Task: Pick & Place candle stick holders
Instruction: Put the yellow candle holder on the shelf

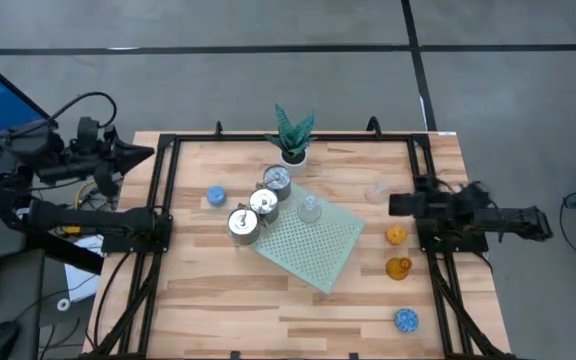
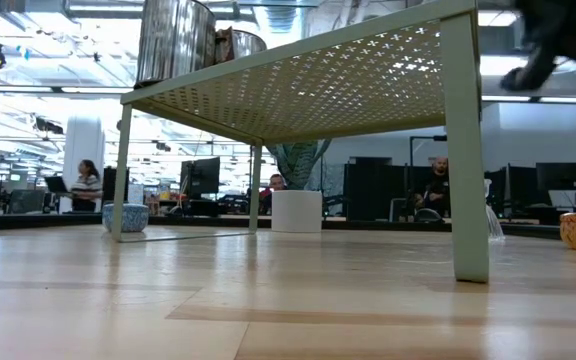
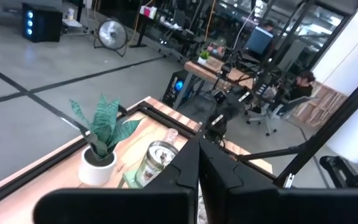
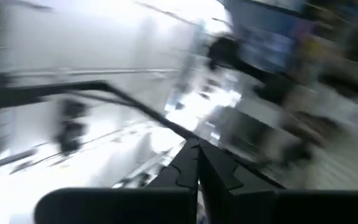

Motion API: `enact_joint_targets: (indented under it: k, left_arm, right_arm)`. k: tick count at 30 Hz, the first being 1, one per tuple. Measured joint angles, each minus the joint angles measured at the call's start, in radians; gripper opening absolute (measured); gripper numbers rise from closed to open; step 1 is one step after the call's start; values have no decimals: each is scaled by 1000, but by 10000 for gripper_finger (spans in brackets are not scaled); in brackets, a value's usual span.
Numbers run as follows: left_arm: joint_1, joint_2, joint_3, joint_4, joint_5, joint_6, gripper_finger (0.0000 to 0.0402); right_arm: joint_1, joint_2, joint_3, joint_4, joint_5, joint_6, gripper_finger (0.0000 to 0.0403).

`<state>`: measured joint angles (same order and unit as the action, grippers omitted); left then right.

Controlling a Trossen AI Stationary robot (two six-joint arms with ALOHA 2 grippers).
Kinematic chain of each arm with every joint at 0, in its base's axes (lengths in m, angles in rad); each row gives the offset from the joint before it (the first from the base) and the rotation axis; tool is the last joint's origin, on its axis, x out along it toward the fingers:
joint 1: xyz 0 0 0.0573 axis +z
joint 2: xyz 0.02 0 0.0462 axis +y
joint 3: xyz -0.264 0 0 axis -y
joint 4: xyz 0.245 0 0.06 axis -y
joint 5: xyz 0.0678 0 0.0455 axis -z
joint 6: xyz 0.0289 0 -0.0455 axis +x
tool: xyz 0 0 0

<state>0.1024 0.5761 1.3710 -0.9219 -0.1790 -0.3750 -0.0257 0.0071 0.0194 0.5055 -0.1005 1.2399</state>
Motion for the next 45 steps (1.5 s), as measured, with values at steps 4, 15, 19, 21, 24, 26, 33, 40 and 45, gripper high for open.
enact_joint_targets:
  k: [4, 15, 19, 21, 24, 26, 33, 40, 45]
  left_arm:
    - [0, -30, -48, 34, 1, -4, 7]
    - [0, -89, -162, 54, 1, -22, 7]
    - [0, -117, -188, 54, 1, -22, 7]
    - [0, -131, -195, 53, 1, -22, 7]
    - [0, -154, -196, 54, 1, -22, 7]
    - [0, -171, -196, 55, 1, -23, 7]
    - [0, -205, -197, 55, 1, -33, 8]
    - [0, -207, -208, 41, 21, -18, 8]
    - [0, -231, -249, 39, 64, -23, 8]
  right_arm:
    - [93, 0, 27, 150, 73, -181, 0]
    - [258, 266, 362, 117, 153, -547, 0]
    - [295, 456, 552, 39, 151, -593, 0]
    - [310, 547, 658, -62, 145, -594, 0]
    - [331, 664, 826, -266, 97, -574, 0]
    - [347, 732, 930, -402, 44, -518, 0]
    - [378, 901, 1214, -759, -228, -289, 0]
    - [398, 989, 1252, -854, -240, -171, 0]
    - [399, 1095, 1251, -855, -231, -218, 0]
